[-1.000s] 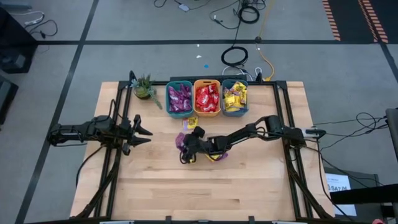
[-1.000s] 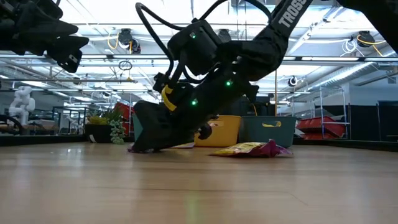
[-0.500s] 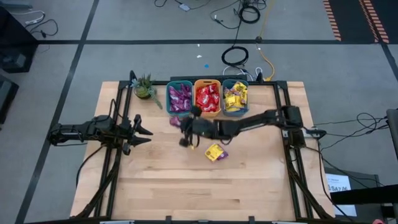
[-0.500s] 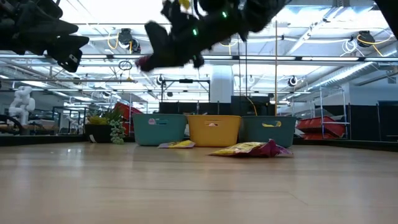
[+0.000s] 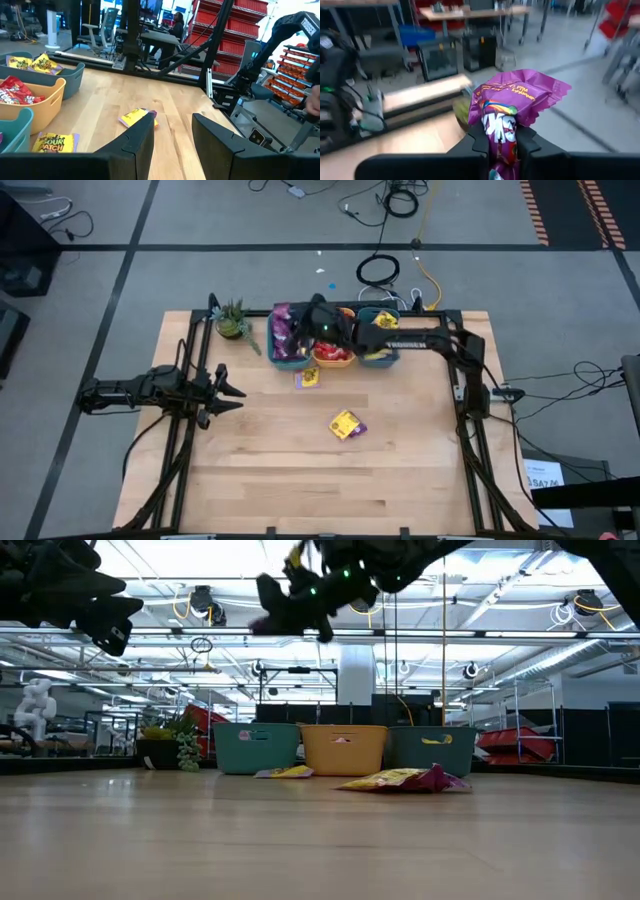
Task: Sort candy
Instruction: Put the violet candy into the blue bin, then put the yellow candy into the dark blue bin
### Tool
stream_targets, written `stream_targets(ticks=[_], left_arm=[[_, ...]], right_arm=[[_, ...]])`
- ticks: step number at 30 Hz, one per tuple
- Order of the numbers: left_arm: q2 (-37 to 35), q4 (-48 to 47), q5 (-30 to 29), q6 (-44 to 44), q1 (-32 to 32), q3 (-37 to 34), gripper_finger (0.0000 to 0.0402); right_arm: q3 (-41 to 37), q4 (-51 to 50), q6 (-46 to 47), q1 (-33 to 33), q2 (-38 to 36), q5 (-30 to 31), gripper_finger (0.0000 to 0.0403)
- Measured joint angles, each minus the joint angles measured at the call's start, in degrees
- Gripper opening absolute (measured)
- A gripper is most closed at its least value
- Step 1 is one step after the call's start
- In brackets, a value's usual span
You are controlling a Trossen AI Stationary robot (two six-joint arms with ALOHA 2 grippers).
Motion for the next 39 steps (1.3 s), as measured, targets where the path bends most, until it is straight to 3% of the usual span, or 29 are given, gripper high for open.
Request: stream_targets(ticks=[6,18,22,34,39], left_arm=[[0.01,-0.13,0.0,0.0,-0.02,0.0,0.0142],[0.01,-0.15,0.0,-0.02,-0.02,0.0,0.0142],[0.0,-0.15,0.0,0.0,-0.02,0.0,0.0142],[0.01,-0.15,0.0,0.0,-0.02,0.0,0.0142],[0.01,-0.15,0.0,-0.02,-0.02,0.0,0.0142]], right_arm=[[0.0,-6.66,3.43,-2.03,0.0,-1.15,0.0055],[0.01,-6.52,5.31,-2.96,0.0,-1.1,0.022],[0.02,-6.55,5.29,-2.87,0.0,-1.08,0.0257],[0.07,-6.62,5.29,-2.85,-0.08,-1.08,0.0268],[0.07,-13.72,8.92,-2.85,-3.78,-1.04,0.0267]])
